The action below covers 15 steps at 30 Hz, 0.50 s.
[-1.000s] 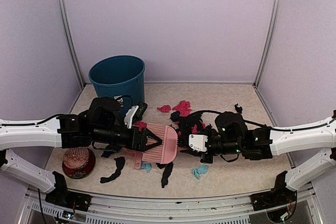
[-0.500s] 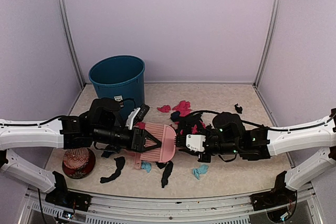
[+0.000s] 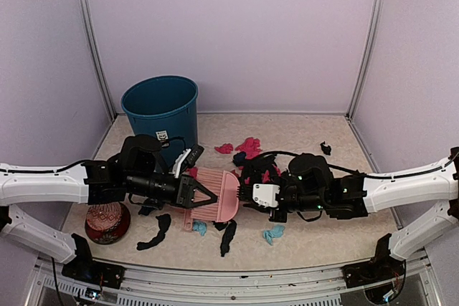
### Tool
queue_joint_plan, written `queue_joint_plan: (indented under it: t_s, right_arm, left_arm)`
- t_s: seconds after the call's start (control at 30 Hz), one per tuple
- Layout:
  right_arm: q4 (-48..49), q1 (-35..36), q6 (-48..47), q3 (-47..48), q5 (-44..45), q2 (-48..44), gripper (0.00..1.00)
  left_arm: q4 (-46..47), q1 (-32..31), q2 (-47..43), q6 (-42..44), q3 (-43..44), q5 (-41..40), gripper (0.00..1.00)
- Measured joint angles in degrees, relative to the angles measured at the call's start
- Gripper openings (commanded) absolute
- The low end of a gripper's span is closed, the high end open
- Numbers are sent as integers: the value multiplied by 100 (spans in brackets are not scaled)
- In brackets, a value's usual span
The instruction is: Sweep away the paper scraps from the table
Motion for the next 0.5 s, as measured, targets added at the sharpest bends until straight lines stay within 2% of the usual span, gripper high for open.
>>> queue_joint_plan:
  t_s: [0.07,0.17,0.27,0.5]
  right_arm:
    - [-11,11,68,15,13,0,50]
    - [9,22,243,44,114,-2,71]
    - [-15,15,407,50,262,-52,75]
    - [-249,-466,1132,59,20,-562,76]
  left_arm:
    - [22,15,0,0,-2,63,0]
    - [68,22,-2,11,-9,127,0]
    - [87,39,-37,39,-31,138,0]
    - [87,330,-439,136,-238,15,0]
